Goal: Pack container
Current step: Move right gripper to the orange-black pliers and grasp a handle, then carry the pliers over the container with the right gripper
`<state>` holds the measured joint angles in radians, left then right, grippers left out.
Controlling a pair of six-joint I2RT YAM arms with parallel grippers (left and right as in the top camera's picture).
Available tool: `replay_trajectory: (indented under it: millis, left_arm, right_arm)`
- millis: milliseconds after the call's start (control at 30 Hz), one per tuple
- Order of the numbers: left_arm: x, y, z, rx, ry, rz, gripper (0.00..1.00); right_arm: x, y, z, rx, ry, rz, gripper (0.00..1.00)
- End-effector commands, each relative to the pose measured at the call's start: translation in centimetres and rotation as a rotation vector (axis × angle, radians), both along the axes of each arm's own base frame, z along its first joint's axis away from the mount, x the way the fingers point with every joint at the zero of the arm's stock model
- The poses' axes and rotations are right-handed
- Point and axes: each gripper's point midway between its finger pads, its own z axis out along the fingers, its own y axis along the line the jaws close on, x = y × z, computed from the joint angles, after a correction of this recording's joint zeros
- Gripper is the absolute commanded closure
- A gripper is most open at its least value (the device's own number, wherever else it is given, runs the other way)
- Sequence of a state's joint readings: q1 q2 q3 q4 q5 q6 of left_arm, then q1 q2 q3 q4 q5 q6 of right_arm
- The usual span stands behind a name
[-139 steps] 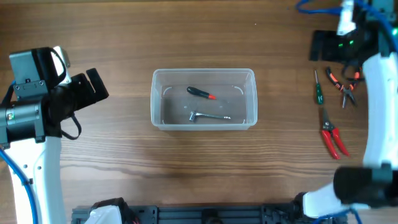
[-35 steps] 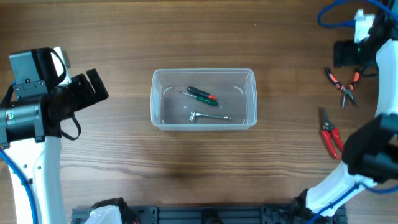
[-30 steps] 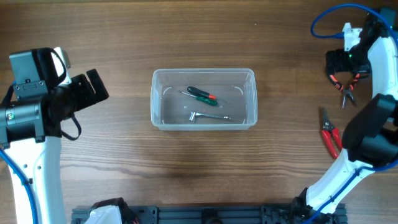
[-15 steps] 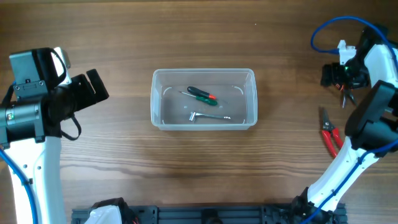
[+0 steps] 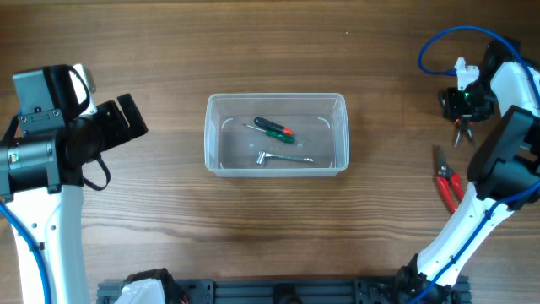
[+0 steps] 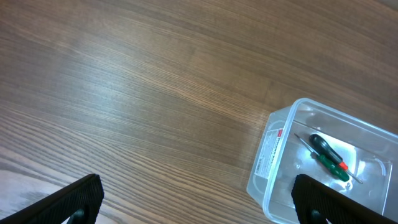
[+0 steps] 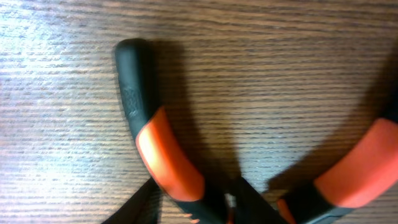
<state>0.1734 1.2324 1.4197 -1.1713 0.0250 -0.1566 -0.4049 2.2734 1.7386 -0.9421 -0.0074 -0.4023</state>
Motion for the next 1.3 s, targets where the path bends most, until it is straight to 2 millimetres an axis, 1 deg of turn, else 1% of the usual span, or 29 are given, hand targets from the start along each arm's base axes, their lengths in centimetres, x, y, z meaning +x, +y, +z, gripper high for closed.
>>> replay_trajectory:
  millis: [0, 100, 233, 333, 500, 767, 833, 900, 967, 1033, 1067, 1100, 1133, 1167, 1200, 1233, 1267]
  left_arm:
    - [0.0, 0.0, 0.3, -0.011, -0.009, 0.008, 0.0]
    - [0.0, 0.0, 0.2, -0.011, -0.008, 0.008, 0.0]
    - [0.0, 0.0, 0.3, -0.011, -0.009, 0.008, 0.0]
    - [0.0, 0.0, 0.3, -0.011, -0.009, 0.008, 0.0]
    - [0.0, 0.0, 0.3, -0.011, -0.009, 0.008, 0.0]
    - [0.0, 0.0, 0.3, -0.011, -0.009, 0.008, 0.0]
    - [0.0, 0.0, 0.3, -0.01, -0.009, 0.008, 0.0]
    - [0.0, 0.0, 0.3, -0.01, -0.009, 0.008, 0.0]
    - [0.0, 0.0, 0.3, -0.01, -0.009, 0.008, 0.0]
    - [0.0, 0.0, 0.3, -0.01, -0.009, 0.008, 0.0]
    - [0.0, 0.0, 0.3, -0.01, -0.009, 0.008, 0.0]
    - [0.0, 0.0, 0.3, -0.01, -0.009, 0.008, 0.0]
    - [0.0, 0.0, 0.3, -0.01, -0.009, 0.008, 0.0]
    - [0.0, 0.0, 0.3, -0.01, -0.009, 0.008, 0.0]
    - [0.0, 0.0, 0.3, -0.01, -0.009, 0.008, 0.0]
    - [0.0, 0.0, 0.3, -0.011, -0.009, 0.008, 0.0]
    - [0.0, 0.0, 0.3, -0.01, -0.009, 0.008, 0.0]
  right_arm:
    - [-1.3, 1.3, -2.6, 0.067, 0.057, -0.009, 0.71]
    - [-1.3, 1.4, -2.6, 0.068, 0.057, -0.009, 0.76]
    - [-1.3, 1.3, -2.6, 0.067, 0.057, -0.009, 0.86]
    - [-1.3, 1.3, -2.6, 0.067, 0.056, -0.009, 0.92]
    - [-1.3, 1.3, -2.6, 0.068, 0.057, -0.009, 0.95]
    - [-1.0, 1.9, -2.4, 0.098, 0.042, -0.012, 0.96]
    - [-0.5, 2.2, -1.3, 0.113, 0.009, -0.012, 0.96]
    - [0.3, 2.3, 0.6, 0.111, -0.042, -0.002, 0.96]
    - [1.5, 2.2, 4.0, 0.08, -0.116, 0.017, 0.96]
    - [2.7, 3.4, 8.8, 0.055, -0.216, 0.061, 0.96]
    - [3.3, 5.2, 12.2, 0.055, -0.289, 0.14, 0.95]
    - [3.6, 6.9, 14.9, 0.046, -0.347, 0.197, 0.96]
    - [3.7, 9.1, 18.0, 0.022, -0.407, 0.274, 0.96]
    - [3.3, 12.6, 21.3, 0.006, -0.471, 0.405, 0.96]
    - [2.7, 15.8, 23.5, 0.0, -0.518, 0.531, 0.96]
    - [1.6, 19.6, 25.6, -0.001, -0.562, 0.679, 0.96]
    - [0.2, 23.9, 27.0, -0.006, -0.59, 0.848, 0.96]
